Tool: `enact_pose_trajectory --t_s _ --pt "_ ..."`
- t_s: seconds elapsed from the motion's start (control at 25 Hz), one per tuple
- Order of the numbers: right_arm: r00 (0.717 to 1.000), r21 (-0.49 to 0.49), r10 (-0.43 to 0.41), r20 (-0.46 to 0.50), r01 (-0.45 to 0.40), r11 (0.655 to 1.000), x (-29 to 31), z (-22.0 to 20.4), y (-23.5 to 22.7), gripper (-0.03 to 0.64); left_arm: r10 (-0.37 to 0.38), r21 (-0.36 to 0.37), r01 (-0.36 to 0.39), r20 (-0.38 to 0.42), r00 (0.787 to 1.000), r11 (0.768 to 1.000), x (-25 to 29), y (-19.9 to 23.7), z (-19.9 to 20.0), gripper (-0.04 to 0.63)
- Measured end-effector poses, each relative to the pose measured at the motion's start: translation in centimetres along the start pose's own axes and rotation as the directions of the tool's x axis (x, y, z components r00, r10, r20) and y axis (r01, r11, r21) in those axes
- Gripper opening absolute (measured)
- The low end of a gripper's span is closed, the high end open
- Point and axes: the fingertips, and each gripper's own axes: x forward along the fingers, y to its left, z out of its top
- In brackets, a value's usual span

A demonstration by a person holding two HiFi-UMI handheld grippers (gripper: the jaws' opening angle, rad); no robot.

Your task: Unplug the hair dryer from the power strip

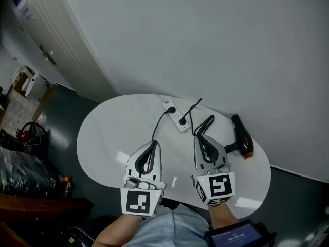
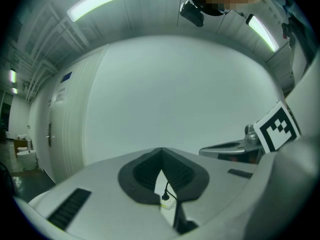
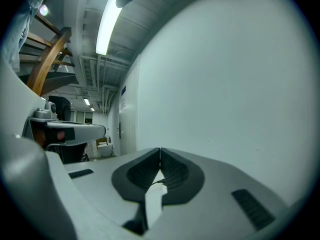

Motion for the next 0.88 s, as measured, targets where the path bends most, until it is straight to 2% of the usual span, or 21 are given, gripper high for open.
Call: enact_pose_trajectory --t_s 0.4,0.56,0.72,0.88 --pt "0.997 -0.021 -0.021 -0.07 0.02 1.0 5.2 -2.4 -1.7 0.003 -0.034 -0.061 0.031 -0.048 0.998 0.998 5.7 2.3 -2.8 -0.002" --pt "0.993 -0.001 -0.039 -0.111 0.039 0.999 7.3 -4.4 -1.9 0.003 -0.079 -0.022 0.078 -0.064 0.995 0.997 7.8 3.4 -4.1 -0.002" --pt "0.984 0.016 -0.061 -0.169 0.065 0.998 8.5 -7.1 -2.2 0.003 -0.091 -0.096 0.079 -0.125 0.988 0.992 9.4 3.9 -6.7 -0.002" --pt "0.975 0.019 -0.071 -0.211 0.077 0.997 10.0 -9.4 -2.6 0.003 -0.122 -0.105 0.106 -0.16 0.98 0.989 11.0 4.2 -9.0 -0.002"
